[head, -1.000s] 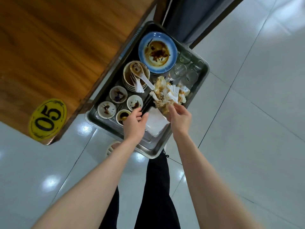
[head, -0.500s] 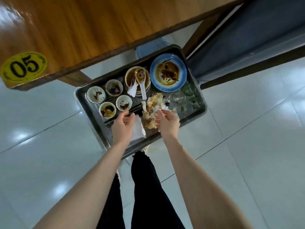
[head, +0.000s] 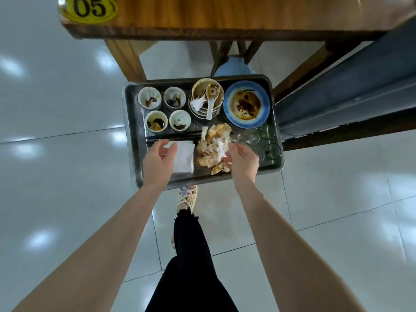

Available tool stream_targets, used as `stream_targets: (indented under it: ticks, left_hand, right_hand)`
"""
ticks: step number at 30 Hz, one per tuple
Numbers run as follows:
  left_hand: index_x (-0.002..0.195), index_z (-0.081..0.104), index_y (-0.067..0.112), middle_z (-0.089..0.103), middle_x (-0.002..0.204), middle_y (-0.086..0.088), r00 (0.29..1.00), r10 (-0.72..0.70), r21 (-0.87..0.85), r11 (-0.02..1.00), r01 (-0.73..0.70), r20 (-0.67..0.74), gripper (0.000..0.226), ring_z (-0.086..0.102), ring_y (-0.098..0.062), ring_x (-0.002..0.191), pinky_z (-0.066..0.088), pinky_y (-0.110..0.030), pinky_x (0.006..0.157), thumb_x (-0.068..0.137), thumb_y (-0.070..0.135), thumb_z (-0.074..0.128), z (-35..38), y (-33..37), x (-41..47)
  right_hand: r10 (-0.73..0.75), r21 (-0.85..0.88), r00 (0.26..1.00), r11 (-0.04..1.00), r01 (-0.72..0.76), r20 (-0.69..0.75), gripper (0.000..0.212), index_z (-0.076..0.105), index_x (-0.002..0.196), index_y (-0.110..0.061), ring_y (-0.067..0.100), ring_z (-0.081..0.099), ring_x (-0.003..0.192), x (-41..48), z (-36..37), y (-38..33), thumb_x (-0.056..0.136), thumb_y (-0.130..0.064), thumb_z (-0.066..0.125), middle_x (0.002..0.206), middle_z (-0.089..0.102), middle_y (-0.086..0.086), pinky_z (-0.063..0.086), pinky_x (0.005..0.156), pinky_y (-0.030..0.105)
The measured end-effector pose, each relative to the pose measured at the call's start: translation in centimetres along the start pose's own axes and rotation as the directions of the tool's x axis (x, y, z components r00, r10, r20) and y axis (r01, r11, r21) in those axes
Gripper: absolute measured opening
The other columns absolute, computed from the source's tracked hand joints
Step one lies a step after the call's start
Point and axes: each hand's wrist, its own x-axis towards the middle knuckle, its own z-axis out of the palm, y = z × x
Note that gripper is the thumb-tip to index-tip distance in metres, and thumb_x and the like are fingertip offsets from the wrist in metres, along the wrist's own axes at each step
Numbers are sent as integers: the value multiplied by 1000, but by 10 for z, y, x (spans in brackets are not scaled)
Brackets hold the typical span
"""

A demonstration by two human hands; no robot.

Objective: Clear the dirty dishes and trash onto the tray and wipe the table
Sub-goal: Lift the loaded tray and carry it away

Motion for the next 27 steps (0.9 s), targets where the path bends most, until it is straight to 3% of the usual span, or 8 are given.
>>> stream_targets:
  ticks: [3,6,10,13,16,19,23,27]
  left_hand:
    - [123,60,8,68,108,-9,999,-15,-74,997,13,-31,40,64,-25,102,50,-43,95,94,36,58,-1,-9,-7]
    - [118,62,8,69,105,-12,997,-10,-80,997,4,-72,36,65,-29,100,50,-46,94,94,35,58,-3,-17,-10]
    - [116,64,9,70,104,-3,989,-40,-24,999,37,-144,33,64,-16,97,45,-22,87,94,34,58,2,-22,-6]
    - [111,65,8,67,98,2,975,-42,-1,999,43,-217,31,60,-10,91,39,-9,74,95,33,57,8,-20,-1]
    - [111,64,10,63,97,5,951,-74,1,997,77,-302,31,57,-9,90,36,-6,69,96,36,55,12,-21,9]
    - [110,65,10,66,98,1,931,-82,-15,996,82,-356,32,60,-13,89,44,-20,81,96,36,56,11,-30,19]
    - [82,63,23,68,75,8,914,-26,31,999,42,-406,19,62,-15,71,49,-27,73,93,37,59,5,-44,33]
    - [107,61,-4,60,111,-24,901,1,164,983,78,-433,51,55,-34,106,42,-38,95,92,44,56,1,-69,43]
  right_hand:
    - [-39,-34,999,999,39,-3,12,69,94,-21,17,70,83,5,-16,6,89,-32,66,87,73,1,58,81,42]
    - [-69,-31,997,997,68,-21,5,68,88,-28,10,69,73,17,-36,12,89,-32,66,81,72,-4,60,75,37]
    - [-85,-28,996,996,84,-40,9,70,88,-24,0,61,53,43,-60,15,88,-32,67,65,67,-9,56,56,22]
    - [-101,-49,993,994,98,-63,8,67,82,-29,0,61,57,64,-77,13,87,-35,67,67,68,-11,54,57,20]
    - [-101,-100,992,991,94,-70,24,72,97,-16,7,66,74,90,-92,11,89,-37,65,80,70,-8,56,67,25]
    - [-116,-143,991,984,105,-71,28,70,102,-16,18,67,92,113,-102,13,89,-40,64,94,72,0,55,86,38]
    - [-119,-183,990,978,103,-81,35,69,110,-14,18,64,97,137,-106,20,88,-41,63,103,71,1,49,89,31]
    - [-118,-183,991,978,104,-68,29,70,104,-18,16,63,94,159,-109,30,89,-42,62,102,71,0,47,85,30]
